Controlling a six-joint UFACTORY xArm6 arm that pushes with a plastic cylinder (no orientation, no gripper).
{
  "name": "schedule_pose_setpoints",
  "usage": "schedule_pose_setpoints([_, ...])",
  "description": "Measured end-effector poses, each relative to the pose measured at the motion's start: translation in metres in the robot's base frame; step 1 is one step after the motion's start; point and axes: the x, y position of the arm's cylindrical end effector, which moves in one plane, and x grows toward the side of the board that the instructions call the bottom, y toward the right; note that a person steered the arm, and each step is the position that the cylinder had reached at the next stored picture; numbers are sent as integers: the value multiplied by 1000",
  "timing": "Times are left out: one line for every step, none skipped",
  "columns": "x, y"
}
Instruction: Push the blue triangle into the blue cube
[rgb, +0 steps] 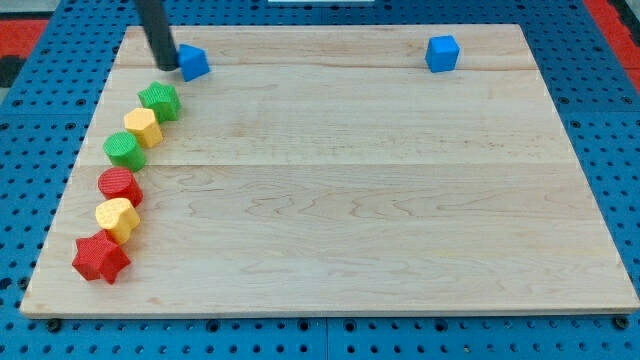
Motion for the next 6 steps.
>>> schedule_pose_setpoints([0, 86])
schedule_pose_setpoints([-11, 175])
schedule_pose_setpoints([-7, 142])
schedule_pose_setpoints([-20, 124])
schedule_pose_setpoints([-48, 132])
schedule_pose_setpoints([-37, 184])
